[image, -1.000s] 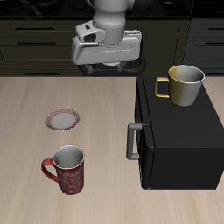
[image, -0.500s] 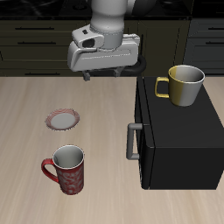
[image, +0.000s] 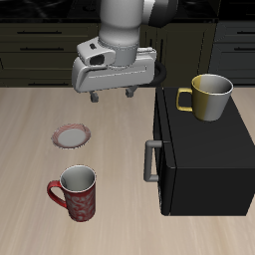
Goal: Open the microwave and place the white and yellow mug in it
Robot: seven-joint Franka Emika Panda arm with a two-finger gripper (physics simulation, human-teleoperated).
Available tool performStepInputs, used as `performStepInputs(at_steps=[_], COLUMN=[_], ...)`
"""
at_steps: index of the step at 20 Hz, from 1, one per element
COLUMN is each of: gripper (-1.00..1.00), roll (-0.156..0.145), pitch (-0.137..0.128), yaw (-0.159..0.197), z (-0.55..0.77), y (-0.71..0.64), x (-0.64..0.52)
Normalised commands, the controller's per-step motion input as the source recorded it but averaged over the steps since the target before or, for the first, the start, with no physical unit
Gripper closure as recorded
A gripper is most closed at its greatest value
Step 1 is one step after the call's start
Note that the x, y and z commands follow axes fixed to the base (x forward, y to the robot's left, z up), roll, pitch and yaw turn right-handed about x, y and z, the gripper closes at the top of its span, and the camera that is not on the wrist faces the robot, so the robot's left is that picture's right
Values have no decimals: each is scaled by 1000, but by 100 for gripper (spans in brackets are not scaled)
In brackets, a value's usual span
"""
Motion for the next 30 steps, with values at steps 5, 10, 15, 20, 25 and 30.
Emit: performStepInputs(at_steps=[5,10,15,20,25,30], gripper=[-100,-100,-100,-100,-100,-100], roll=[-8,14,-33,5,11,31], pitch=[-13,-10,-47,3,-43,-11], yaw=[71,98,148,176,162,186], z=[-38,-83,13,-74,85,71], y=[120,67,-18,47,62,109], x=[187,37,98,85,88,107])
